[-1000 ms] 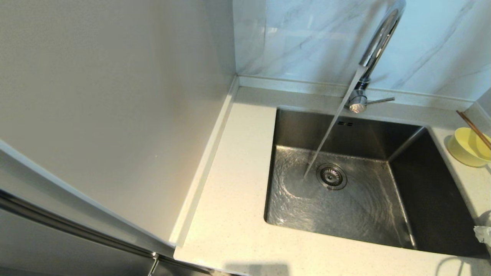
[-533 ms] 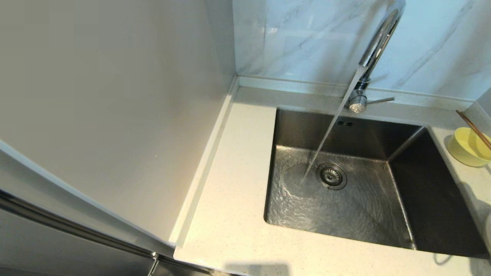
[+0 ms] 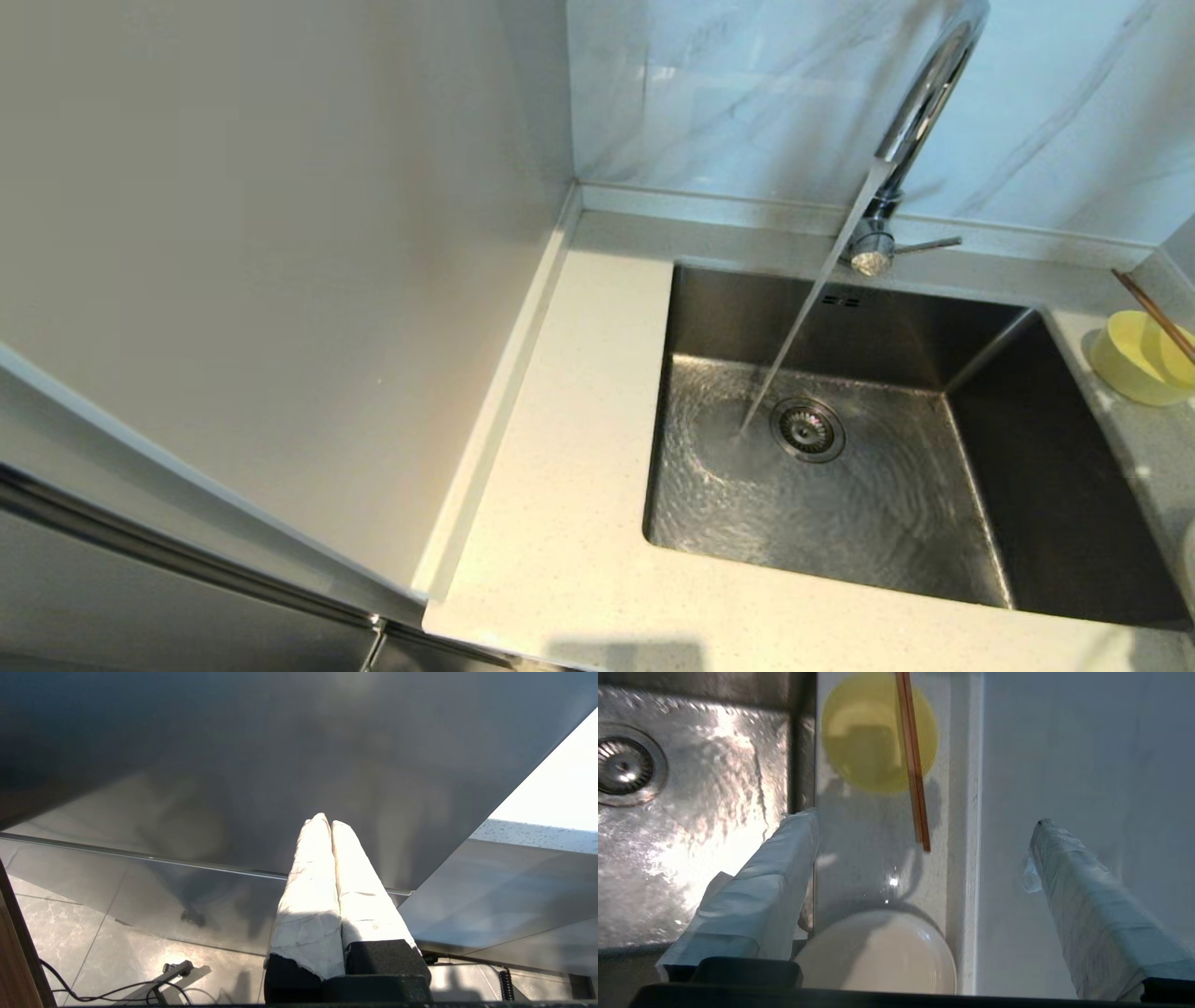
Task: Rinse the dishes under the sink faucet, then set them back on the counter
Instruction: Pick up the chopsticks
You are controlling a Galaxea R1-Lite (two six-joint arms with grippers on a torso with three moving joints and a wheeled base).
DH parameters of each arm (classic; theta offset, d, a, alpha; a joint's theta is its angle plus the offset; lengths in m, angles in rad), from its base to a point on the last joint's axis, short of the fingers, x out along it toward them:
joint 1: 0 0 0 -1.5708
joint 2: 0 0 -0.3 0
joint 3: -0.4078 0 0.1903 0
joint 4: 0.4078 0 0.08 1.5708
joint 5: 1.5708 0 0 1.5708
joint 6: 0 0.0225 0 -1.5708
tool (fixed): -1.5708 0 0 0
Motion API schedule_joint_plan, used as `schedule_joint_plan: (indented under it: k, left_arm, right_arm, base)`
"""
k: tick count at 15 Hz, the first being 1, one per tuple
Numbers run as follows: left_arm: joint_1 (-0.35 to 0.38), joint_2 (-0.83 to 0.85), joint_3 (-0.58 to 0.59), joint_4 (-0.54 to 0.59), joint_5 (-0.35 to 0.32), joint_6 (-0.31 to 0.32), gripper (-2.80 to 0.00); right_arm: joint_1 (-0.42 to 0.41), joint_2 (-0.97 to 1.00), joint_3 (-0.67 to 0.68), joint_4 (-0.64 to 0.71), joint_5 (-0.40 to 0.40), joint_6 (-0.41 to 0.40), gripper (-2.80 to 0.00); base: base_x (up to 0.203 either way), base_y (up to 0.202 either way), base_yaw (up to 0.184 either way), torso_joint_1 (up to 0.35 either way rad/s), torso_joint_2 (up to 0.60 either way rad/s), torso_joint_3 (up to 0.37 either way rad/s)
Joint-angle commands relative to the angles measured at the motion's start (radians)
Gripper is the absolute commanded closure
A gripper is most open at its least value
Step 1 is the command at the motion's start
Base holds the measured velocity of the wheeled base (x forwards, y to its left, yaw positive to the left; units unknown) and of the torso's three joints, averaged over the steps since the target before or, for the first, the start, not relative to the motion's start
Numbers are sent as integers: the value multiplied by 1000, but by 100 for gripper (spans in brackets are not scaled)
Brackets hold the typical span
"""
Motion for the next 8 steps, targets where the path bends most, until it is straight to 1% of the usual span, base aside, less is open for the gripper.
schedule_joint_plan:
  k: [1, 3, 4, 5, 6, 8]
  left_arm:
    - [0, 0, 0, 0, -1, 0, 0]
    - [0, 0, 0, 0, 1, 0, 0]
    - [0, 0, 0, 0, 0, 0, 0]
    - [0, 0, 0, 0, -1, 0, 0]
    - [0, 0, 0, 0, 0, 0, 0]
    - [0, 0, 0, 0, -1, 0, 0]
  right_arm:
    - [-48, 133, -163, 84, 68, -4, -280]
    - [-101, 293, -387, 223, 168, -5, -280]
    - [-129, 373, -455, 273, 229, -11, -280]
    - [-153, 436, -485, 306, 287, -26, -280]
    - [-169, 482, -500, 326, 327, -40, -280]
    - [-179, 555, -511, 307, 357, -52, -280]
  base:
    - [0, 0, 0, 0, 0, 0]
    - [0, 0, 0, 0, 0, 0]
    - [0, 0, 0, 0, 0, 0]
    - [0, 0, 0, 0, 0, 0]
    - [0, 0, 0, 0, 0, 0]
    - [0, 0, 0, 0, 0, 0]
